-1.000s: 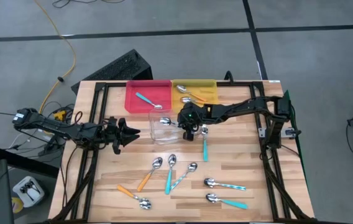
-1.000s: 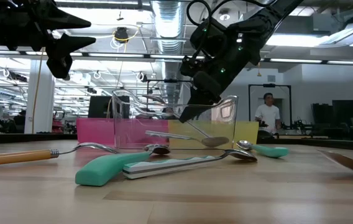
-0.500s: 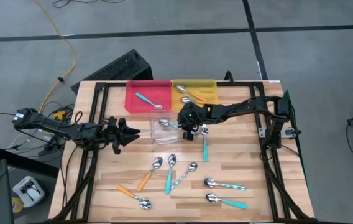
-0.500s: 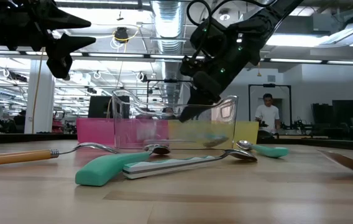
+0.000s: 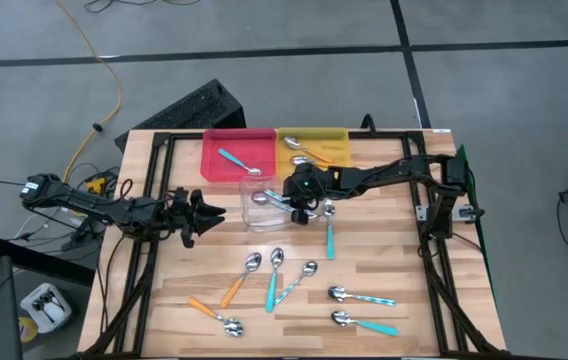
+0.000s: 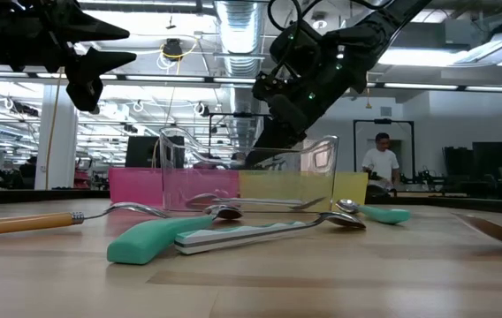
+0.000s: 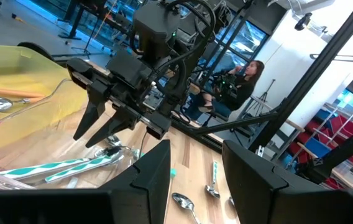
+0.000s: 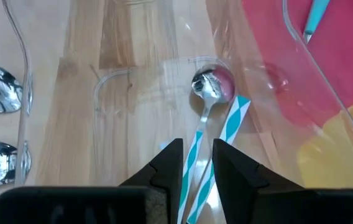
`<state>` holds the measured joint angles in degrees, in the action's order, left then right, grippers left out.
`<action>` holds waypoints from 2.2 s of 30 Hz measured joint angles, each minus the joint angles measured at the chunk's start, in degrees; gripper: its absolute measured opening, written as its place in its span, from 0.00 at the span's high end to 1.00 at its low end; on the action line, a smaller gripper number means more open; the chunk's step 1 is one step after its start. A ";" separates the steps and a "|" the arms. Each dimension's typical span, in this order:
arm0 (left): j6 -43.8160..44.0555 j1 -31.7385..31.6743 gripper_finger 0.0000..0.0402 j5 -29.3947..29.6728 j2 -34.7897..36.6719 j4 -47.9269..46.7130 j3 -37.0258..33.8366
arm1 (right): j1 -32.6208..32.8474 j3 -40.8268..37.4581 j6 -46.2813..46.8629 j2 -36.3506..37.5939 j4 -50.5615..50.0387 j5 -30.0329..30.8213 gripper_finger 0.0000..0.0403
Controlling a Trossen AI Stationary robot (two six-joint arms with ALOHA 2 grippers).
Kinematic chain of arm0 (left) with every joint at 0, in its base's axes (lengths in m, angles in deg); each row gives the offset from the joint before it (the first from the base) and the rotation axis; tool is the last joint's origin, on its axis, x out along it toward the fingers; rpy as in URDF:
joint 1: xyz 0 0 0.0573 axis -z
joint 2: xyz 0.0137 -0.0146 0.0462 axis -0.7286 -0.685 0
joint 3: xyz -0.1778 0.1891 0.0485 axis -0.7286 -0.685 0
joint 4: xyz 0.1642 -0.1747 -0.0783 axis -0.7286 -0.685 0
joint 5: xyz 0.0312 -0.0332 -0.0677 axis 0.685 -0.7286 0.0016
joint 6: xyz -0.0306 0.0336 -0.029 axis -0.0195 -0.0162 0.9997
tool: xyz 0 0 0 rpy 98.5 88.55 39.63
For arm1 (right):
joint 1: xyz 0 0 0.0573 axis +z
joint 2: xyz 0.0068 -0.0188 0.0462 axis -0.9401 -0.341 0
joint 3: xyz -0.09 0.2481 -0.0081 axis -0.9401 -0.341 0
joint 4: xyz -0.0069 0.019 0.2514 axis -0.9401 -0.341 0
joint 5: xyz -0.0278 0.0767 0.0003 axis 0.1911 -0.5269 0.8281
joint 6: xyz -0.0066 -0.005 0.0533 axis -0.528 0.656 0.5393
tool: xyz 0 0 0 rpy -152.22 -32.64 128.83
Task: Sort silverware by color (type)
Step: Put the light green spoon into the red bin
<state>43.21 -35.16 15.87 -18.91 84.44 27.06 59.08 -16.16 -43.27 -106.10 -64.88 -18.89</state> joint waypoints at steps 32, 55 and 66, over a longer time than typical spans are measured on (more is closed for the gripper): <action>0.03 -0.01 0.68 0.50 -0.09 -0.37 0.00 | -0.37 12.80 -1.65 30.87 -36.77 6.47 0.72; 0.05 -0.01 0.68 1.05 -0.09 -1.31 0.00 | 13.37 -17.93 18.16 59.02 -33.11 18.57 0.72; 0.12 -0.01 0.68 1.12 -0.09 -1.28 0.00 | 14.71 -37.03 20.57 60.37 -9.94 20.01 0.72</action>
<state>43.33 -35.17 16.99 -19.00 83.16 27.06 73.79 -53.18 -22.71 -45.73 -74.82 1.12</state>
